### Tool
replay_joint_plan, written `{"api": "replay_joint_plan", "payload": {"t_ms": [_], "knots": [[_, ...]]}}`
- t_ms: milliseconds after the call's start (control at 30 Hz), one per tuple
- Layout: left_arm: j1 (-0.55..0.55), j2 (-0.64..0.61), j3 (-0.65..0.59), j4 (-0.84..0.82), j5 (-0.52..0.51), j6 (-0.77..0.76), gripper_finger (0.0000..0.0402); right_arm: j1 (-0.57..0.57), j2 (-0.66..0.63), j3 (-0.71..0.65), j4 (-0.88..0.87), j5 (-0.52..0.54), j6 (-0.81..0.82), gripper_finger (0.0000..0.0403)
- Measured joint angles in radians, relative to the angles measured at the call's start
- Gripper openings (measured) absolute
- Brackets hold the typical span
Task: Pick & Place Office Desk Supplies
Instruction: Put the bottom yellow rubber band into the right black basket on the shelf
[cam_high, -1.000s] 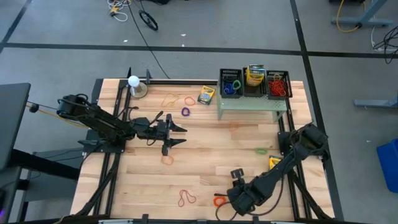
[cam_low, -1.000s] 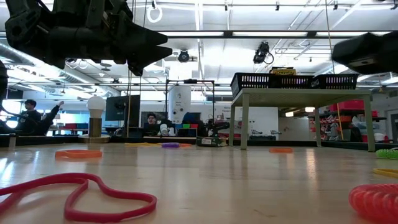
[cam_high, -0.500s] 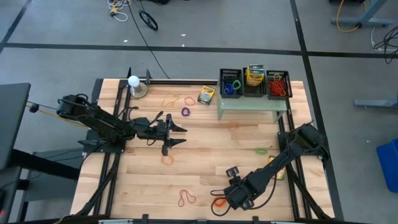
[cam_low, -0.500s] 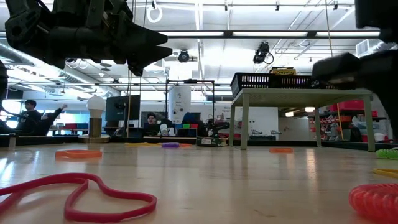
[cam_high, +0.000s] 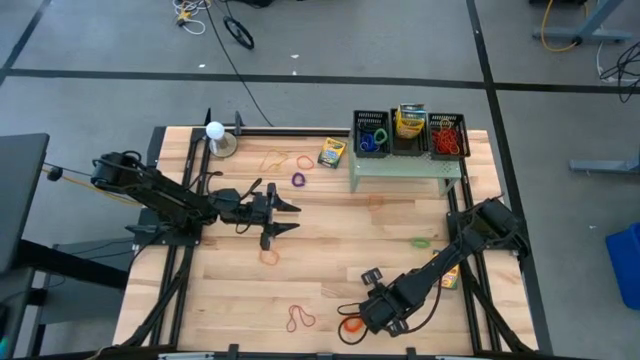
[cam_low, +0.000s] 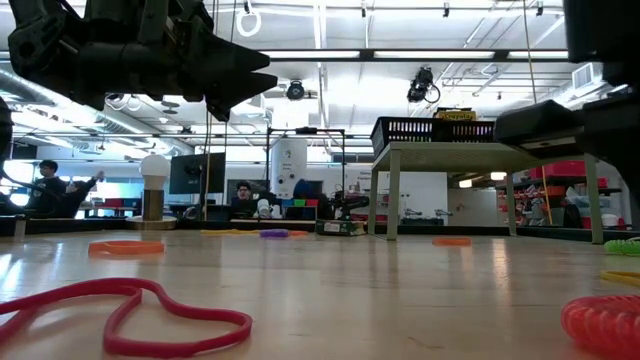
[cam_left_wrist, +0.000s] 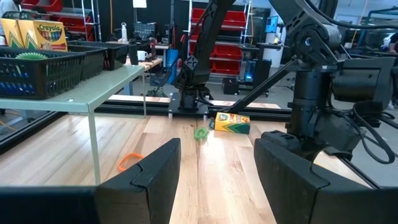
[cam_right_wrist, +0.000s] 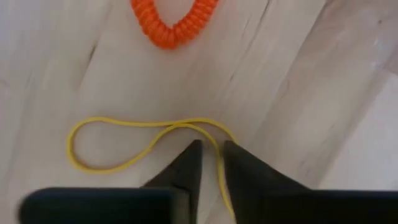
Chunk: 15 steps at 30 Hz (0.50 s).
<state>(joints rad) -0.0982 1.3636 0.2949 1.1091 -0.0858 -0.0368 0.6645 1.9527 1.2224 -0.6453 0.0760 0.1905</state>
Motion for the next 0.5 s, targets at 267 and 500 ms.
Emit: {"api": "replay_joint_plan", "payload": {"t_ms": [267,500], "knots": [[0.0,0.0,0.0,0.0,0.0,0.0,0.0213,-0.005,-0.006,-0.002,-0.002,0.008,-0.041,0.0008],[0.0,0.0,0.0,0.0,0.0,0.0,0.0213,0.0,-0.11,-0.005,-0.058,0.099,-0.026,0.0003]]}}
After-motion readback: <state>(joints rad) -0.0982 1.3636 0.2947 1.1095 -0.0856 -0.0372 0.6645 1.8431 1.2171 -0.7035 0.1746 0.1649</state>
